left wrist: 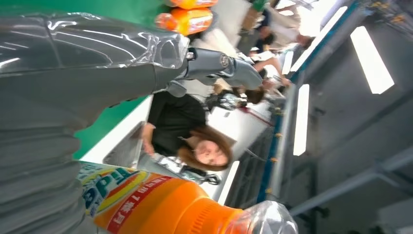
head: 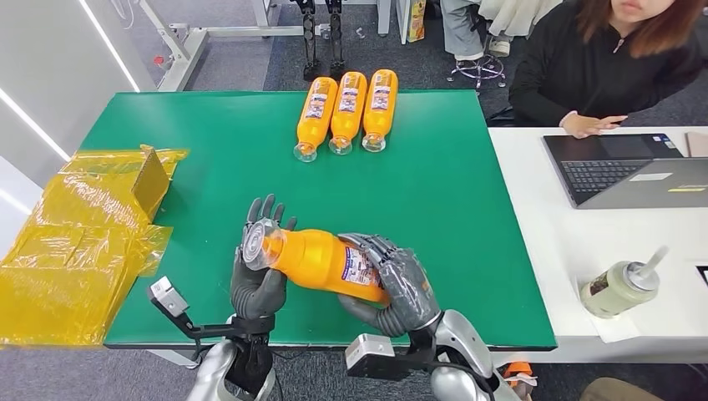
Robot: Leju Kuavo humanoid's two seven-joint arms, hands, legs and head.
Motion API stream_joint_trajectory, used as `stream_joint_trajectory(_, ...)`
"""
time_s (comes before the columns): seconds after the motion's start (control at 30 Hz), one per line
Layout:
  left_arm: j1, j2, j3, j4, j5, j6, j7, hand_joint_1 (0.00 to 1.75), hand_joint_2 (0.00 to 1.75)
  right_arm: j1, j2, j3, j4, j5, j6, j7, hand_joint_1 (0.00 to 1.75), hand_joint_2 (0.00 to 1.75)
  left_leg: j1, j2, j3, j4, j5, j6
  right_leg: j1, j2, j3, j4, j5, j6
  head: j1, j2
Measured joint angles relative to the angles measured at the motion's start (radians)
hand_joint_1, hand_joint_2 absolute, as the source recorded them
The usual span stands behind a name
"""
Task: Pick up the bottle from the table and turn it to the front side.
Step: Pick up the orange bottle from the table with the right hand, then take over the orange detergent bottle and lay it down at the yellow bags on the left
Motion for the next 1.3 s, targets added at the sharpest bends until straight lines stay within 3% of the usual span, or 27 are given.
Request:
stream_joint_trajectory(0.2, -0.005, 0.000, -0.021, 0.000, 0.017, -0.003, 0.007, 0.00, 1.75, 0.044, 0.046, 0.005, -0.017, 0.053, -0.008, 0.037, 1.75, 1.75, 0.000, 0.000, 0.000, 0.000, 0.000, 0.000, 0.000, 0.000, 0.000, 0.000, 0.000, 0.000, 0.000, 0.000)
stream_joint_trajectory(0.57, -0.020, 0.000, -0.056, -0.016, 0.034, 0.015, 0.035, 0.00, 1.75, 0.179, 0.067, -0.049, -0.217, 0.147, -0.009, 0.063, 1.75, 1.75, 0.000, 0.000, 0.000, 0.000, -0.001, 0.000, 0.000, 0.000, 0.000, 0.000, 0.000, 0.000, 0.000, 0.000)
stream_joint_trajectory(1.03, -0.009, 0.007, -0.056, -0.101, 0.026, 0.048, 0.047, 0.00, 1.75, 0.233, 0.131, -0.175, -0.237, 0.087, 0.023, -0.056, 1.75, 1.75, 0.000, 0.000, 0.000, 0.000, 0.000, 0.001, 0.000, 0.000, 0.000, 0.000, -0.001, 0.001, 0.000, 0.000)
stream_joint_trajectory(1.3, 0.019, 0.012, -0.053, -0.140, 0.002, 0.044, 0.050, 0.00, 1.75, 0.258, 0.100, -0.271, -0.185, -0.006, -0.050, -0.124, 1.75, 1.75, 0.000, 0.000, -0.001, 0.000, -0.001, 0.002, 0.000, 0.000, 0.000, -0.001, -0.001, 0.001, 0.000, 0.000)
